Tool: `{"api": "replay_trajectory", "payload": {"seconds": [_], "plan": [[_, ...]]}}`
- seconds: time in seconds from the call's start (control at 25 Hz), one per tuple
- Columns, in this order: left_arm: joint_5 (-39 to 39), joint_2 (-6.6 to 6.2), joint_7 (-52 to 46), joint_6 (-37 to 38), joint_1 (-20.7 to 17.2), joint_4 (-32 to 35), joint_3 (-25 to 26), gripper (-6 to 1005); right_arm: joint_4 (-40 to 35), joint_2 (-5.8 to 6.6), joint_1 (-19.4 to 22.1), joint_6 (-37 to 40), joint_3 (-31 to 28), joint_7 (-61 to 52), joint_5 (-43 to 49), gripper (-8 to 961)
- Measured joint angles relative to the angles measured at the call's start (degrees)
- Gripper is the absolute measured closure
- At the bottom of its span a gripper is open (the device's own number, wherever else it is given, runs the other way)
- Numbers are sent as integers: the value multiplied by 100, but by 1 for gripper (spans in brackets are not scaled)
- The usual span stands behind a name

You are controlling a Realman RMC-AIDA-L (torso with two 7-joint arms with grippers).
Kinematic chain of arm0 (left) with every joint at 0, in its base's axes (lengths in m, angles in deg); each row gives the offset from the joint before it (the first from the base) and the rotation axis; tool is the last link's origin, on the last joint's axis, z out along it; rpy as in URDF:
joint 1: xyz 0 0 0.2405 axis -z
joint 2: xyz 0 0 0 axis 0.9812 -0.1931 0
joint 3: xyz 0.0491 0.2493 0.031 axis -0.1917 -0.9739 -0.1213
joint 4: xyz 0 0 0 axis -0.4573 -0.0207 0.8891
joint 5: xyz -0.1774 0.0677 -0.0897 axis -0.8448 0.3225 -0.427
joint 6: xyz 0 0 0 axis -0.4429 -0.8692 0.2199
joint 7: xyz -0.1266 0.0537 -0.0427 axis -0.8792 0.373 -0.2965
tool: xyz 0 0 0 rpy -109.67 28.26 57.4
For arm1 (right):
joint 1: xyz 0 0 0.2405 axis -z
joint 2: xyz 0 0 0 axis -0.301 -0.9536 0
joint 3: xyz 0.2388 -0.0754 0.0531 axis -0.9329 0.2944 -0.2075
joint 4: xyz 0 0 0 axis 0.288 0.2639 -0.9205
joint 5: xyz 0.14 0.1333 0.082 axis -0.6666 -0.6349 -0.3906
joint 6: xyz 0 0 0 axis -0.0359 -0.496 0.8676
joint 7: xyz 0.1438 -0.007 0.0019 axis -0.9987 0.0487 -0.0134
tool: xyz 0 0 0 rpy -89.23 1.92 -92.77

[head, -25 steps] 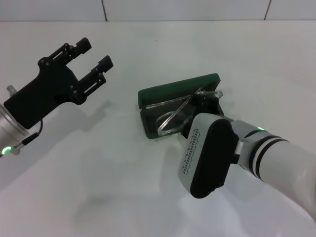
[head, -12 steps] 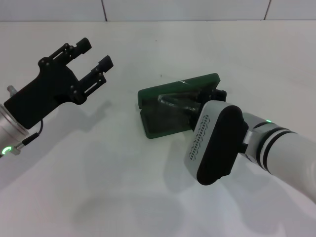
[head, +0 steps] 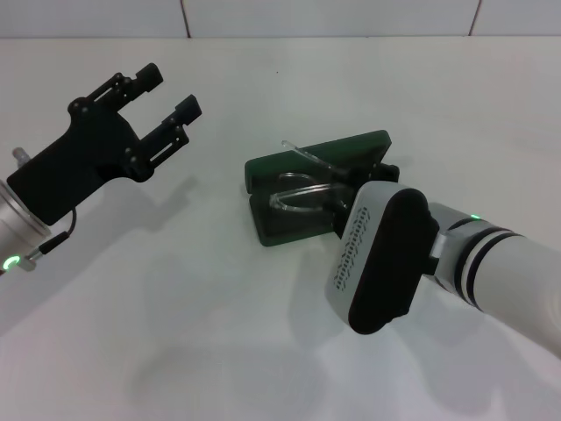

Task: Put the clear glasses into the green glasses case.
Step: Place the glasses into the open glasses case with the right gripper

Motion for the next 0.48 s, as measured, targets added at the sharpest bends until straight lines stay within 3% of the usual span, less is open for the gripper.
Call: {"api": "replay_trajectory", "payload": {"seconds": [0.28,0.48], "plan": [[2,-15,22,-3,-3,-9,5,335,-370,99,183,130,-114,1136,-979,639],[2,-20,25,-91,1,-5,9,335,-427,165,290,465,-698,2192,-2399,640]]}}
